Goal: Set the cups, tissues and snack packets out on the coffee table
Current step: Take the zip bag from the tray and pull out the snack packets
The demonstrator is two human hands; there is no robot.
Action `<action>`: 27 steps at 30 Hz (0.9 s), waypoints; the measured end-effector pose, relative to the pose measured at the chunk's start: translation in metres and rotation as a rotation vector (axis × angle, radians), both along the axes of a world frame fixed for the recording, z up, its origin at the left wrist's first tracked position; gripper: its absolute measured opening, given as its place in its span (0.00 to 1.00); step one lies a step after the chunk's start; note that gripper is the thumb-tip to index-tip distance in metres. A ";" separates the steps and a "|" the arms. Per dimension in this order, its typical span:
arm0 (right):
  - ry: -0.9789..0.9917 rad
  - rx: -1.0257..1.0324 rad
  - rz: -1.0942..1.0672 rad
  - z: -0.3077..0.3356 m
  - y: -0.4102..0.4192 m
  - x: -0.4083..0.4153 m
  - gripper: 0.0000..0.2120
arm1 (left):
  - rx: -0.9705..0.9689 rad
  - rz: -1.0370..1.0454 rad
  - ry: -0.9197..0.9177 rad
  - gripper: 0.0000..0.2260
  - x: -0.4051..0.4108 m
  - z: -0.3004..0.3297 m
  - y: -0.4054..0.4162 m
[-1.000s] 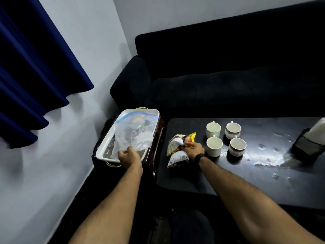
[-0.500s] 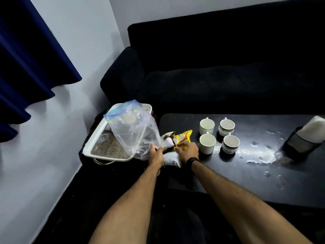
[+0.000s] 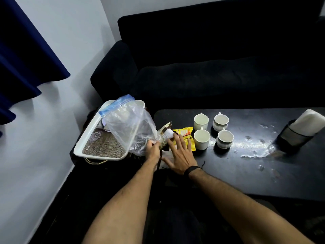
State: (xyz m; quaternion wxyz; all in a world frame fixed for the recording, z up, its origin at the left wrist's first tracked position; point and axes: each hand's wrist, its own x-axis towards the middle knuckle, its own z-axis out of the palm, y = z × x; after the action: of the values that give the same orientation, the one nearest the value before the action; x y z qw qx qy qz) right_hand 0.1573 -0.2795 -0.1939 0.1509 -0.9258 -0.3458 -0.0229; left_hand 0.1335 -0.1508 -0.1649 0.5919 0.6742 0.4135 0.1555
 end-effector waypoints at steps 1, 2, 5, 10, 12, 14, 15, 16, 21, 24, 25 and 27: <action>-0.003 -0.061 0.071 -0.008 -0.004 -0.002 0.40 | 0.009 -0.003 -0.003 0.05 -0.001 0.002 0.002; -0.008 -0.120 0.117 -0.014 -0.008 -0.003 0.42 | 0.023 -0.008 -0.002 0.05 -0.002 0.005 0.005; 0.019 -0.233 0.079 -0.024 -0.013 0.000 0.42 | 0.060 0.015 -0.015 0.08 -0.004 0.014 0.011; 0.030 -0.257 0.016 -0.006 -0.010 0.007 0.47 | 0.047 0.044 -0.049 0.07 -0.010 0.036 0.021; 0.064 -0.148 0.033 0.007 -0.004 0.004 0.47 | 0.003 0.052 -0.104 0.11 -0.013 0.048 0.022; 0.184 0.111 -0.003 0.025 0.005 0.000 0.42 | -0.017 0.071 -0.150 0.13 -0.017 0.060 0.023; 0.286 0.275 -0.049 0.038 0.011 -0.002 0.40 | -0.019 0.080 -0.170 0.12 -0.019 0.069 0.022; 0.430 0.446 -0.110 0.053 0.018 -0.001 0.38 | -0.028 0.082 -0.206 0.11 -0.022 0.076 0.021; 1.357 1.132 -0.301 0.127 0.040 0.012 0.37 | -0.173 0.106 -0.384 0.14 -0.033 0.110 0.018; 1.430 1.325 -0.345 0.151 0.035 0.022 0.43 | -0.209 0.093 -0.366 0.07 -0.042 0.118 0.019; 1.379 1.375 -0.433 0.157 0.031 0.025 0.45 | -0.223 0.081 -0.357 0.03 -0.048 0.123 0.020; 1.232 1.459 -0.600 0.163 0.022 0.033 0.38 | -0.269 0.037 -0.350 0.04 -0.053 0.130 0.021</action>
State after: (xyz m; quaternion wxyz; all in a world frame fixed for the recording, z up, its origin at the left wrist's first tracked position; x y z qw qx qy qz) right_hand 0.1902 -0.2575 -0.0311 0.8231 -0.5060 0.1391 0.2172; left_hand 0.0805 -0.1301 -0.0349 0.7363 0.5440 0.3341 0.2243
